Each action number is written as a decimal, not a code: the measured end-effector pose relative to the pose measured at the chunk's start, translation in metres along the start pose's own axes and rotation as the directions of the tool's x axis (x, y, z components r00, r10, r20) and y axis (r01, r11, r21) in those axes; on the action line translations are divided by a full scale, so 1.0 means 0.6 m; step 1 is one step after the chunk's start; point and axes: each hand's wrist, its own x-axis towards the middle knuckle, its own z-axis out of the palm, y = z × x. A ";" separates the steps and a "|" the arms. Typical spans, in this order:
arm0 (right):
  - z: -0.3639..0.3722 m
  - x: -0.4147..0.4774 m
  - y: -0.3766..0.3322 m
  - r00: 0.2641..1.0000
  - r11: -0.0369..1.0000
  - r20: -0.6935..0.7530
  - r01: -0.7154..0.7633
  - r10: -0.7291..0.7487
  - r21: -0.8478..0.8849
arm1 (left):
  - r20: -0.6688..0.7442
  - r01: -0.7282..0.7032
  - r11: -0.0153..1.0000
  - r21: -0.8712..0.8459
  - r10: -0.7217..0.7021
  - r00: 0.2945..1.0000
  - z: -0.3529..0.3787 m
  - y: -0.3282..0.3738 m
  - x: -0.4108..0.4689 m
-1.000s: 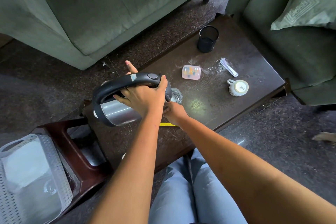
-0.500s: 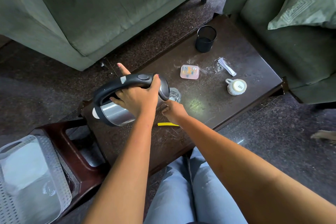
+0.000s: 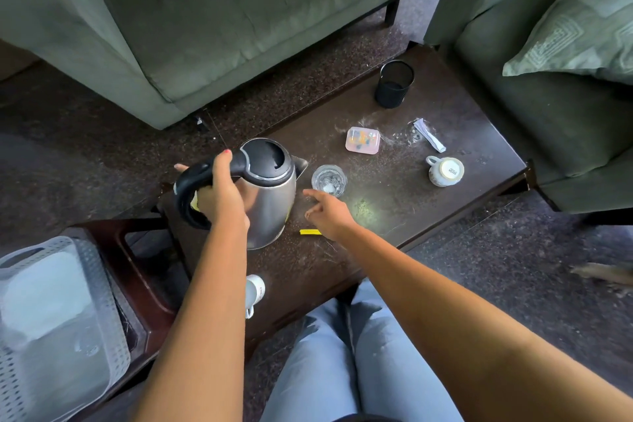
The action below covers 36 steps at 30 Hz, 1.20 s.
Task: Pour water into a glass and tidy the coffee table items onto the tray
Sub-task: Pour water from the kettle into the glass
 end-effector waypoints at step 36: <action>0.337 -0.318 -0.286 0.883 0.877 0.082 0.440 -0.461 0.190 | -0.177 -0.062 0.712 -0.699 -0.088 0.980 -0.656 0.118 -0.136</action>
